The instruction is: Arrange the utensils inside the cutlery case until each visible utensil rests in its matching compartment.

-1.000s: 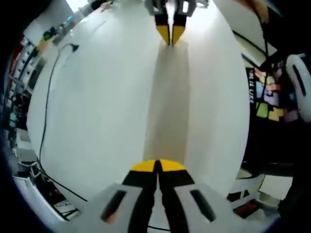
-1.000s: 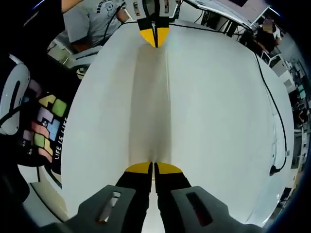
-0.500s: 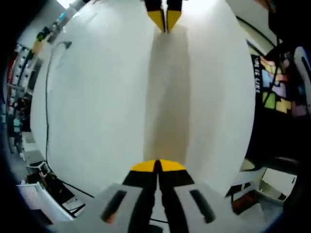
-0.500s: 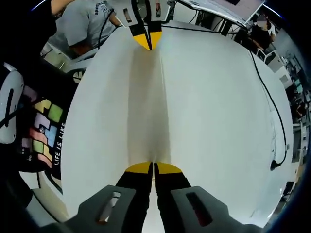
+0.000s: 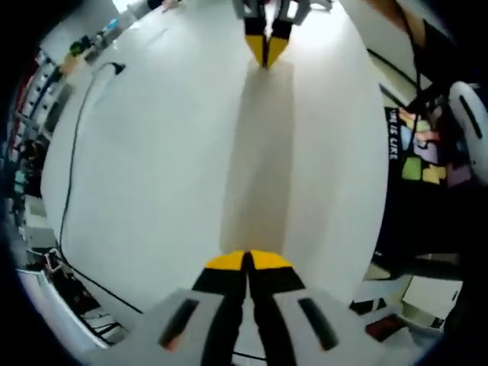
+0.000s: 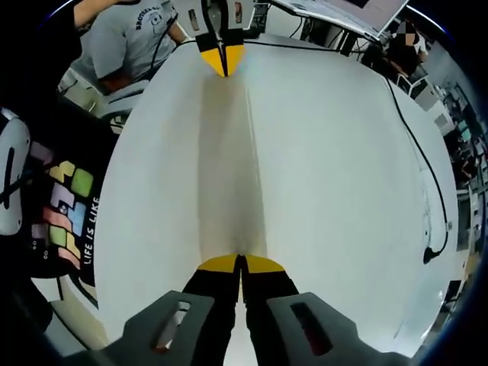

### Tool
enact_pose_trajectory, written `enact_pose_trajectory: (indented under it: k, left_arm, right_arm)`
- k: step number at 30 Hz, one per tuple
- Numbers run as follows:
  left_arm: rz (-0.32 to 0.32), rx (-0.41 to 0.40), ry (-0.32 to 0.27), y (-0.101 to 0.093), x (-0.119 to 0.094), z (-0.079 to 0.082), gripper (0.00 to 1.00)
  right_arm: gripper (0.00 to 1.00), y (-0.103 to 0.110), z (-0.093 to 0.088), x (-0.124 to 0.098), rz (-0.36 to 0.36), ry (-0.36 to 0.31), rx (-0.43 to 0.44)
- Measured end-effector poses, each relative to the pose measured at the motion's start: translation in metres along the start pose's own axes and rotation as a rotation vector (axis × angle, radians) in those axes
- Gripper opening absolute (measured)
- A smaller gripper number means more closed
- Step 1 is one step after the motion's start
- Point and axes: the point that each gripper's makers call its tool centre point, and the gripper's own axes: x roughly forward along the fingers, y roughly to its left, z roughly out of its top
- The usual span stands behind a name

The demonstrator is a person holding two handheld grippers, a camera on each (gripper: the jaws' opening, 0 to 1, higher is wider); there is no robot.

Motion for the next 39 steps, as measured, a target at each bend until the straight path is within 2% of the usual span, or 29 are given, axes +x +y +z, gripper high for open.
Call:
enact_pose_trajectory:
  k: [3,7,18,19,20,23,25,29,33,36,39]
  left_arm:
    - [-0.023,-0.008,-0.011,-0.004,-0.001,0.003,0.0]
    - [-0.042,0.011,0.027,-0.012,0.006,0.001,0.0]
    - [0.016,-0.031,0.071,-0.01,0.005,0.003,0.0]
    - [0.016,-0.031,0.091,-0.012,0.009,-0.001,0.0]
    - [0.022,-0.03,0.076,-0.011,0.008,0.002,0.0]
    - [0.039,-0.01,0.099,-0.011,0.008,0.001,0.0]
    - [0.034,-0.002,0.104,-0.01,0.007,0.001,0.0]
    - [-0.02,-0.024,0.126,-0.006,0.007,0.001,0.0]
    - [0.021,0.034,0.159,-0.009,0.008,0.001,0.0]
    - [0.026,0.042,0.155,-0.009,0.007,0.0,0.0]
    - [0.017,0.028,0.108,-0.008,0.006,-0.001,0.0]
  right_arm:
    - [0.0,0.0,0.0,0.0,0.008,0.019,-0.001]
    - [0.0,-0.001,0.0,0.0,0.013,0.036,0.009]
    - [0.0,-0.001,-0.003,-0.001,0.002,0.039,0.016]
    - [0.0,-0.002,-0.002,-0.002,-0.002,0.03,0.001]
    - [0.0,-0.001,-0.002,-0.003,0.0,0.029,-0.007]
    - [0.0,-0.001,-0.001,-0.003,-0.002,0.018,-0.004]
    - [0.0,-0.001,-0.001,-0.002,-0.002,0.017,0.0]
    - [0.0,-0.001,-0.001,-0.001,0.018,0.023,-0.016]
    - [0.0,-0.001,-0.001,-0.001,0.023,0.016,0.034]
    - [0.0,0.0,-0.002,-0.001,-0.016,-0.015,0.046]
    - [0.0,0.001,-0.002,-0.001,-0.052,-0.069,0.019]
